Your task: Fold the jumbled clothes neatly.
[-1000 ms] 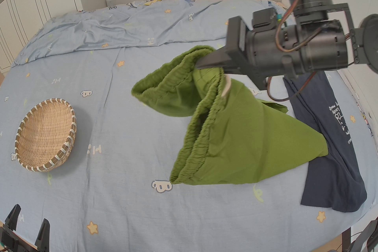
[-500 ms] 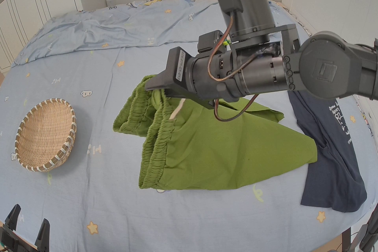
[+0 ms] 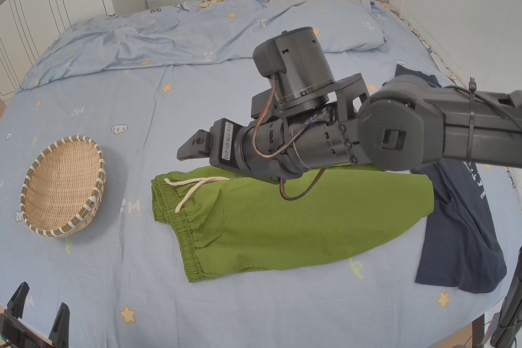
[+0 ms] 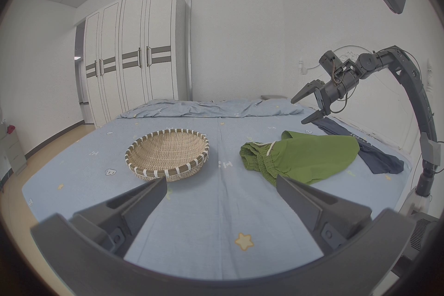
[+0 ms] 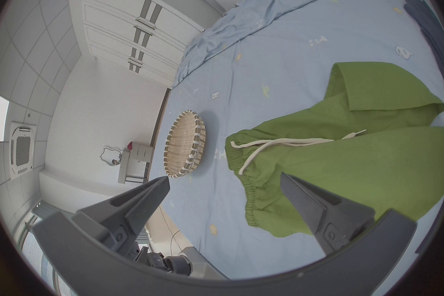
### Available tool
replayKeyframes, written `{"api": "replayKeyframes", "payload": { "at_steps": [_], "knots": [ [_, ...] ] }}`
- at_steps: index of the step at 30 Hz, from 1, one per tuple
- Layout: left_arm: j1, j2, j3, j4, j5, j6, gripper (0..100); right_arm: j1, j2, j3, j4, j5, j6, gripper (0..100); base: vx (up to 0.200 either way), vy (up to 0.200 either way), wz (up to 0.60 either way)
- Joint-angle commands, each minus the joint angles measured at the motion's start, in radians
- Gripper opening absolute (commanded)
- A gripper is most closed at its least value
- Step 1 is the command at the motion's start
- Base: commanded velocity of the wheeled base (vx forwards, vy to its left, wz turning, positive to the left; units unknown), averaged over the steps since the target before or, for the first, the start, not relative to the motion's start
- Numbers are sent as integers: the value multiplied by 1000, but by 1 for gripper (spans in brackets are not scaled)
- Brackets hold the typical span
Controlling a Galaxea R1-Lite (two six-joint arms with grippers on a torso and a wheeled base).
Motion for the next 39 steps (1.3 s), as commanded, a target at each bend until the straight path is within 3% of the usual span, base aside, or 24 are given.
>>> {"api": "replayKeyframes", "payload": {
  "at_steps": [1,5,8,11,14,15,17,20,21,22,23,27,33,34,39],
  "knots": [
    [2,-16,5,-2,1,0,100,-42,-56,43,10,1,3,100,0,0,0],
    [-17,36,-260,44,-61,-114,100,-151,-254,205,-6,47,-5,100,0,0,0],
    [-41,217,-395,134,-206,-177,100,-259,-397,337,-29,130,-5,100,0,0,0],
    [-41,401,-409,119,-310,-201,100,-340,-470,438,-52,168,-6,100,0,0,0],
    [-46,604,-410,37,-427,-292,100,-389,-532,550,-88,168,-8,100,0,0,0],
    [-46,604,-410,37,-427,-292,100,-389,-532,550,-88,168,-8,100,0,0,0],
    [-58,821,-395,-107,-540,-414,100,-432,-595,671,-141,167,-8,100,0,0,0],
    [-61,883,-390,-150,-566,-448,100,-444,-610,701,-160,167,-8,100,0,0,0],
    [-64,1039,-367,-263,-624,-512,100,-475,-630,776,-210,168,-12,100,0,0,0],
    [-64,1039,-367,-263,-624,-512,100,-475,-630,776,-210,168,-12,100,0,0,0],
    [-67,1174,-341,-371,-678,-520,100,-510,-637,831,-249,168,-29,100,0,0,0],
    [-93,1403,-329,-527,-782,-519,100,-553,-645,888,-297,173,-35,100,0,0,0],
    [-113,1625,-292,-653,-785,-471,100,-565,-641,925,-348,185,-37,100,0,0,0],
    [-113,1696,-260,-696,-784,-414,100,-570,-641,929,-355,185,-38,100,0,0,0],
    [-116,1772,-231,-765,-787,-367,100,-581,-634,932,-368,184,-44,100,0,0,0]
  ]
}}
